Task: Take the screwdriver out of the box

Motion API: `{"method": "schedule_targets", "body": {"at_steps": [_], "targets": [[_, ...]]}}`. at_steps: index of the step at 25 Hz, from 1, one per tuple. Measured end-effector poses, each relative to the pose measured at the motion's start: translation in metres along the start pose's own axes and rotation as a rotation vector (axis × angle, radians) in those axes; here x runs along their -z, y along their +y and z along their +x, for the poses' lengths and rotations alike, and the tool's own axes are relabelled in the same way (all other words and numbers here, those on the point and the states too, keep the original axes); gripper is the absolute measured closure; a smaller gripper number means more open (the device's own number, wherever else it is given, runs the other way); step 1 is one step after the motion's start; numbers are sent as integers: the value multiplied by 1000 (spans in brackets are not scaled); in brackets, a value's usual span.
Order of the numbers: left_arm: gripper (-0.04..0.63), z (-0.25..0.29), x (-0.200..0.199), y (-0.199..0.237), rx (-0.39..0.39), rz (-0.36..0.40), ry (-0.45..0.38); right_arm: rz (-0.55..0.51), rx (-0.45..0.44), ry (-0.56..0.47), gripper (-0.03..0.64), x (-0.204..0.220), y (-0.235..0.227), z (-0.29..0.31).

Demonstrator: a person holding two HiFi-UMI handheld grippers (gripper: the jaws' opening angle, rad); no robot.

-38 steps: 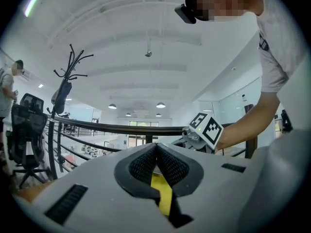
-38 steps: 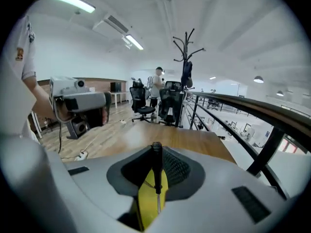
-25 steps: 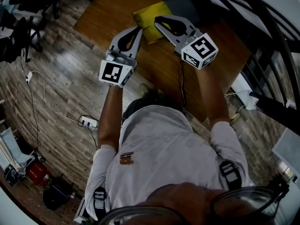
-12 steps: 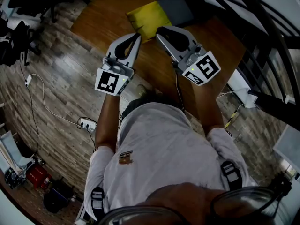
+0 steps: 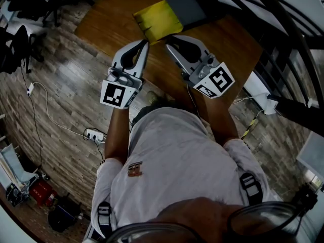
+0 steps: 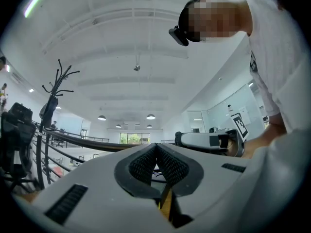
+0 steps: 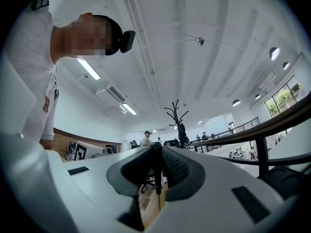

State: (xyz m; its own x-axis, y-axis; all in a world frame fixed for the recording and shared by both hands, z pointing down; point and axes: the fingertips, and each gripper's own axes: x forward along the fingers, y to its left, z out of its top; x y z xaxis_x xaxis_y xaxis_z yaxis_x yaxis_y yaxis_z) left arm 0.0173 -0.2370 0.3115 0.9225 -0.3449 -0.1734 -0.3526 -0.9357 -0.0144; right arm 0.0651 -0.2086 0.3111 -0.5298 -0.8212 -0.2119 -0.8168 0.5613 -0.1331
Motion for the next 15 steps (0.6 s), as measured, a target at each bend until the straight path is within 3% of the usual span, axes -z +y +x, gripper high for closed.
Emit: {"method": "schedule_targets", "body": {"at_steps": [15], "targets": [[577, -2, -4, -18, 10, 17, -8, -12, -7, -22, 537, -6, 9, -13]]}}
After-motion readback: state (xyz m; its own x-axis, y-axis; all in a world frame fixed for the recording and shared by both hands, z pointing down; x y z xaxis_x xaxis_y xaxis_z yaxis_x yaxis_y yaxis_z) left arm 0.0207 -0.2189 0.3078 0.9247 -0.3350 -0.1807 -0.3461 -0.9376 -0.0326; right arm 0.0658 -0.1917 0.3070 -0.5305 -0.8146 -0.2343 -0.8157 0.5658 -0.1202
